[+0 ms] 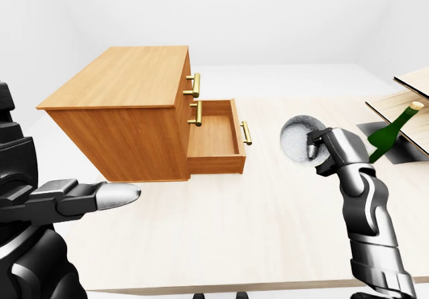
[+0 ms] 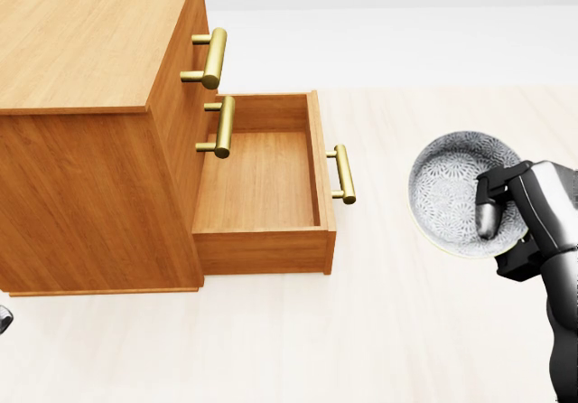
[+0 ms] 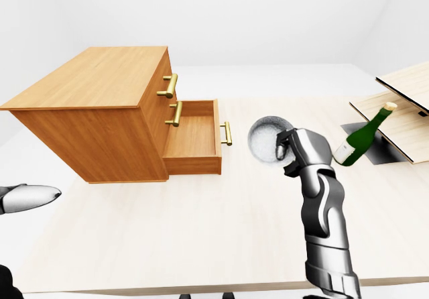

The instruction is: Put the bowl on top of the cabinet.

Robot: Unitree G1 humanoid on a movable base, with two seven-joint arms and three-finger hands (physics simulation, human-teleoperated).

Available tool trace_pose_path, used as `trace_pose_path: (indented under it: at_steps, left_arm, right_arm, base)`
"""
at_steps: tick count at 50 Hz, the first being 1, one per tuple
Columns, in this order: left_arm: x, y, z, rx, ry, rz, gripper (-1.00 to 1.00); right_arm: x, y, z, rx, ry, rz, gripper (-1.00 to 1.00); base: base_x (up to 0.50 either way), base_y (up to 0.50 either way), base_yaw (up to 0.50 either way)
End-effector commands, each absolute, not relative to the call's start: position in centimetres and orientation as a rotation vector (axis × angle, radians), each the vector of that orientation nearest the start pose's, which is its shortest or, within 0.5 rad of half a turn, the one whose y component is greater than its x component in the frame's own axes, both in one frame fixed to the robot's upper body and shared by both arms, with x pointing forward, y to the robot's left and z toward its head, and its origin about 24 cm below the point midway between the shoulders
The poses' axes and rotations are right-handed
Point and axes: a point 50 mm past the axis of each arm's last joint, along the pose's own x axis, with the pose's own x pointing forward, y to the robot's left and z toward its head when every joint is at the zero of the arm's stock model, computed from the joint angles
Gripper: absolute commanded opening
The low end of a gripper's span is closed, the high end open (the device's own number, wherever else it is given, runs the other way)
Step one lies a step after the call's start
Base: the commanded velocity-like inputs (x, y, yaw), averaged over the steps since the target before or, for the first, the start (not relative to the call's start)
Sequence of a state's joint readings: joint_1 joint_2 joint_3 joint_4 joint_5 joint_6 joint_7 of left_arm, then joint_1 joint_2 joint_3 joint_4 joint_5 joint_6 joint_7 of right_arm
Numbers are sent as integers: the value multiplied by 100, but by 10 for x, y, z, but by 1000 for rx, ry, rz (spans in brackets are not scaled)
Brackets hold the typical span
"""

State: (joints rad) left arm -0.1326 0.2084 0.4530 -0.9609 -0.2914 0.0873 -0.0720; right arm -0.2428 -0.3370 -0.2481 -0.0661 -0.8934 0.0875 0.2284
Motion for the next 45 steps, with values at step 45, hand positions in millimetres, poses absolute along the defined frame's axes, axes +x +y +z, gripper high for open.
trace_pose_path:
  at_steps: [45]
  left_arm:
    - [154, 208, 267, 145, -1053, 85, 100]
  right_arm:
    - [365, -175, 219, -1179, -152, 144, -100]
  base:
    - [0, 0, 0]
